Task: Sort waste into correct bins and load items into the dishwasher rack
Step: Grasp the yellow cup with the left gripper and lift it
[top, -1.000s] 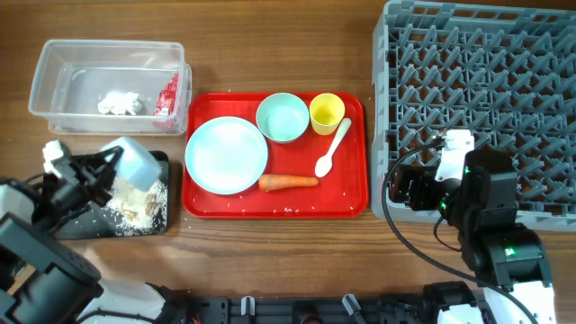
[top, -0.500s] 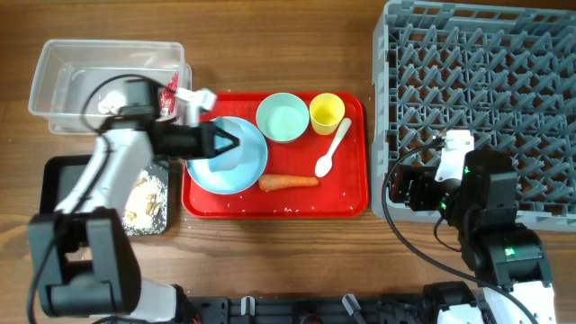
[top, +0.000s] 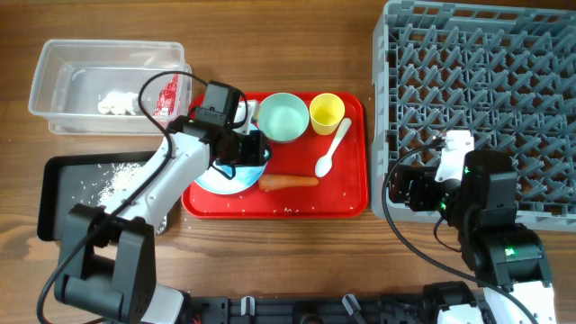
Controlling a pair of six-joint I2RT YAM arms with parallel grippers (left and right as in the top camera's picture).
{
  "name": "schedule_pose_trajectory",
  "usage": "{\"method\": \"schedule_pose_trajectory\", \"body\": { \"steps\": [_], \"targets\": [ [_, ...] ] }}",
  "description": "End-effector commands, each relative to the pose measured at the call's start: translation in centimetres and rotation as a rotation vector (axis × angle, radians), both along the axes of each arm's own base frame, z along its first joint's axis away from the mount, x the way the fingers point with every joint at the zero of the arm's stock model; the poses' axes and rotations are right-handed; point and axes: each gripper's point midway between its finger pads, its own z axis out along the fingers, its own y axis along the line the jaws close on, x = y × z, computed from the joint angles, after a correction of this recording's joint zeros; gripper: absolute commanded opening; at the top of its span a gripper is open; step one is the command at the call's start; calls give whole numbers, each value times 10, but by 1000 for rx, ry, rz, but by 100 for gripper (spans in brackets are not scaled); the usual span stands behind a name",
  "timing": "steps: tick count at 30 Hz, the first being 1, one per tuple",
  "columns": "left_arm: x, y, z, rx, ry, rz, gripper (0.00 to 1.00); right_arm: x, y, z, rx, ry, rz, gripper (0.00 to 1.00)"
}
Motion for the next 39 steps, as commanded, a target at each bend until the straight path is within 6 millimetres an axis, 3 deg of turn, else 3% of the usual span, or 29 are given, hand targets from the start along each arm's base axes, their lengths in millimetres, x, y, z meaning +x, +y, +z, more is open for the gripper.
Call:
{"method": "schedule_pose_trajectory", "body": {
  "steps": [1, 5, 7, 10, 13, 20, 23, 26, 31, 35, 39],
  "targets": [
    [20, -36, 42, -63, -106, -67, 49, 2, 1, 9, 13, -18, -3, 100],
    [60, -56, 82, -28, -335, -55, 58, 1, 1, 7, 12, -10, -4, 100],
    [77, -60, 91, -51, -400, -3, 60, 1, 1, 7, 13, -10, -4, 100],
    [96, -65, 88, -84, -416, 76, 60, 1, 1, 7, 26, -2, -16, 100],
    [110, -82, 56, -124, -377, 109, 59, 0, 1, 6, 25, 1, -17, 100],
    [103, -106, 14, -113, -321, 55, 56, 0, 1, 5, 25, 4, -17, 100],
    [96, -116, 7, -109, -307, 30, 45, -1, 1, 5, 25, 5, -17, 100],
    [90, -119, 1, -98, -291, 19, 25, -1, 1, 5, 25, 7, -17, 100],
    [88, -118, 0, -92, -279, 18, 8, -1, 1, 5, 25, 7, -16, 100],
    [85, -112, 16, -93, -283, 26, 4, -2, 1, 3, 24, 14, -17, 100],
    [91, -85, 65, -140, -309, 131, 4, -1, -7, 3, -6, 10, -49, 100]
  ]
}}
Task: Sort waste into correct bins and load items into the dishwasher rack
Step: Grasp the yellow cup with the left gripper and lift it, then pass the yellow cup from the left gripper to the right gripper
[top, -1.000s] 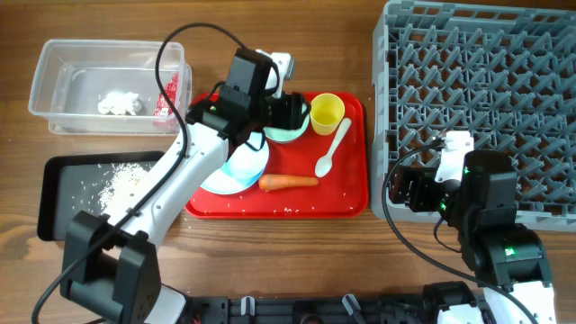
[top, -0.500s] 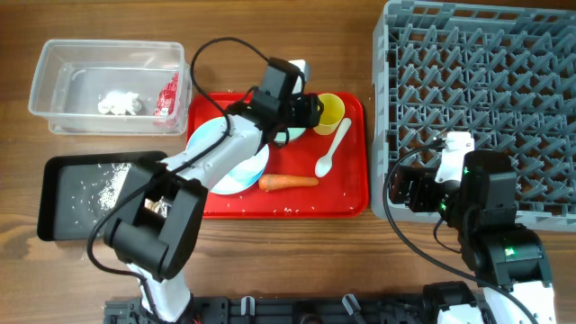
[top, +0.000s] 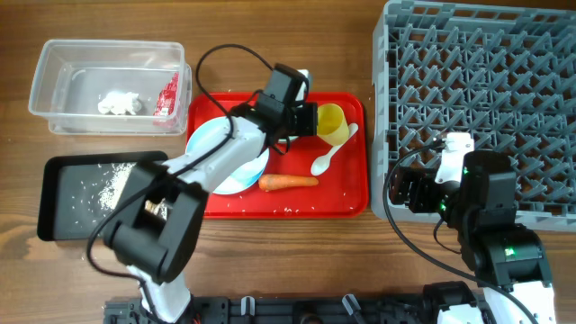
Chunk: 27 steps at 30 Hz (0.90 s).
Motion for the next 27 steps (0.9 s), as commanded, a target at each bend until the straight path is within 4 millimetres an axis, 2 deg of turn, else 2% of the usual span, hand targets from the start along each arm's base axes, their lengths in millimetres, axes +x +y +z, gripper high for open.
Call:
{"method": "schedule_pose_trajectory", "body": {
  "steps": [1, 2, 4, 6, 8, 9, 10, 12, 19, 22, 24, 27],
  "targets": [
    [11, 31, 74, -121, -46, 141, 4, 5, -12, 6, -39, -19, -66, 100],
    [8, 38, 87, -165, -25, 159, 4, 6, -19, 6, -48, -20, -111, 100],
    [-4, 38, 112, -306, 37, 89, 4, 11, -35, 9, -58, -36, -231, 100],
    [-23, 32, 134, -488, 149, -25, 4, 20, -30, 14, -40, -67, -215, 99],
    [-38, 30, 145, -602, 243, -109, 4, 30, 7, 23, 26, -118, 16, 98],
    [-47, 28, 153, -659, 281, -163, 4, 26, 49, 36, 101, -187, 306, 98],
    [-55, 26, 160, -704, 311, -214, 4, 19, 75, 48, 176, -237, 479, 99],
    [-67, 22, 169, -758, 344, -283, 4, 20, 93, 57, 254, -274, 584, 100],
    [-87, 5, 175, -780, 384, -370, 6, 26, 120, 75, 389, -362, 776, 100],
    [-91, -2, 174, -768, 387, -379, 5, 19, 128, 87, 441, -407, 867, 100],
    [-93, -4, 174, -766, 390, -385, 5, 18, 130, 91, 446, -427, 885, 99],
    [-94, -4, 174, -766, 390, -387, 4, 18, 130, 92, 458, -418, 876, 92]
  ]
}}
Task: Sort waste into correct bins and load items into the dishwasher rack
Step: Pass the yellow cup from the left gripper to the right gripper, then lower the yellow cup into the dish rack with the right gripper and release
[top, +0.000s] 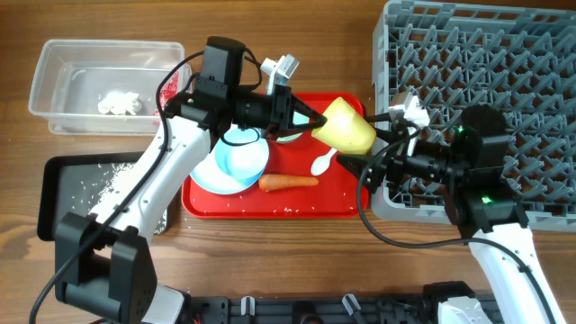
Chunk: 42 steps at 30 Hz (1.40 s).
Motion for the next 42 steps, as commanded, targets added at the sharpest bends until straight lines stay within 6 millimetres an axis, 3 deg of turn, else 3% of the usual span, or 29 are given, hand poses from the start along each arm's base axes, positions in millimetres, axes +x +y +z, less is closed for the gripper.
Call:
{"method": "schedule_pose_trajectory", "body": {
  "steps": [1, 12, 15, 21, 24, 27, 30, 32, 35, 38, 42],
  "targets": [
    [-2, -2, 2, -17, 11, -21, 4, -7, 5, 10, 33, -3, 60, 90],
    [-3, -2, 2, -17, 11, -21, 4, -2, 3, 9, 35, 24, 20, 75],
    [-3, -2, 2, -17, 11, -21, 4, 6, -1, 6, 16, 28, -31, 68],
    [0, -2, 0, -3, 7, -7, 4, 28, -16, -4, -26, 63, -194, 63],
    [5, -1, -6, 27, -1, 25, 21, 37, -24, -11, -60, 73, -268, 63],
    [21, 10, -36, 192, 1, 149, 44, 43, -43, -28, -136, 128, -401, 59],
    [26, 45, -87, 493, 86, 309, 48, 37, -65, -44, -209, 249, -534, 58],
    [20, 71, -110, 668, 124, 377, 49, 28, -85, -45, -278, 345, -651, 58],
    [15, 96, -117, 813, 94, 418, 48, 20, -111, -22, -373, 368, -777, 58],
    [15, 114, -107, 883, 38, 482, 48, 9, -147, 10, -455, 412, -963, 58],
    [16, 118, -93, 878, -12, 505, 49, 0, -175, 11, -513, 566, -1035, 53]
  ]
}}
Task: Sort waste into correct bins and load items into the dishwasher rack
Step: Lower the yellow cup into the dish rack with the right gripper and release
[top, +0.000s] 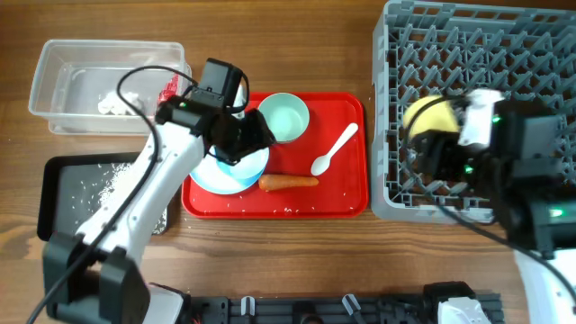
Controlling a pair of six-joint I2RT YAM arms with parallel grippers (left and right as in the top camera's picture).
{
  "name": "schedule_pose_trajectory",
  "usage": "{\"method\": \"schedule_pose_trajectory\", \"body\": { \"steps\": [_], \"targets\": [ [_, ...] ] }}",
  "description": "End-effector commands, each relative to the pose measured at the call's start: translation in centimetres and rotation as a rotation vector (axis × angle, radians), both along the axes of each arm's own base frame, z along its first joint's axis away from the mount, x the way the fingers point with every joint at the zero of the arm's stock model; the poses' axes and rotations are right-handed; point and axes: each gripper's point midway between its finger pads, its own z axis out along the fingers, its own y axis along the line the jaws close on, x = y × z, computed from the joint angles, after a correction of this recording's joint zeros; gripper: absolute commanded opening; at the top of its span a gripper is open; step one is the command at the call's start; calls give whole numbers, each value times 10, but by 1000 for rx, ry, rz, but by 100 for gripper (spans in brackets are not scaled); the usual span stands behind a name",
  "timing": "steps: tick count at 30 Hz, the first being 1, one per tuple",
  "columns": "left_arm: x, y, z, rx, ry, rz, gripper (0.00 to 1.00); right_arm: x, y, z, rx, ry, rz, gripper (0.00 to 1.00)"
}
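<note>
The yellow cup (pixel 425 114) hangs on its side over the left part of the grey dishwasher rack (pixel 504 54), with my right gripper (pixel 430 135) shut on it. My left gripper (pixel 255 138) hovers over the blue plate (pixel 225 175) on the red tray (pixel 351 193); it looks open and holds nothing. Also on the tray are a pale green bowl (pixel 284 117), a white spoon (pixel 331 151) and a carrot (pixel 289 182).
A clear bin (pixel 54 90) at the back left holds a crumpled tissue (pixel 110 103) and a red wrapper (pixel 168 94). A black tray (pixel 63 202) with scattered rice lies at the front left. The rack fills the right side.
The yellow cup has passed from my left gripper to my right, and now hangs over the rack's left part. My left gripper has drawn back over the blue plate.
The cup stood at the back of the tray beside the bowl while my left gripper was over the plate and the right arm rested by the rack. Then the left gripper was at the cup. Then both grippers met around it, and now the right holds it.
</note>
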Motion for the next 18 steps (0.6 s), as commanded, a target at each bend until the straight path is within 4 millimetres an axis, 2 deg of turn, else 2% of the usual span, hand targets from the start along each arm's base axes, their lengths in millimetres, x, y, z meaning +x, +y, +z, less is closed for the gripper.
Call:
{"method": "schedule_pose_trajectory", "body": {
  "steps": [1, 8, 10, 12, 16, 18],
  "targets": [
    [4, 11, 17, 54, -91, 4, 49, 5, -42, 1, -52, 95, -176, 53],
    [3, 12, 17, 57, -88, -3, 48, 18, -136, -15, -61, 243, -455, 54],
    [3, 12, 17, 58, -88, -3, 47, 19, -160, -26, -43, 287, -520, 54],
    [3, 12, 17, 58, -89, -3, 47, 17, -187, -50, -14, 368, -598, 54],
    [4, 14, 16, 69, -92, 2, 47, 12, -213, -90, 41, 501, -669, 55],
    [4, 14, 16, 71, -93, 2, 47, 14, -209, -103, 96, 537, -657, 55]
  ]
}}
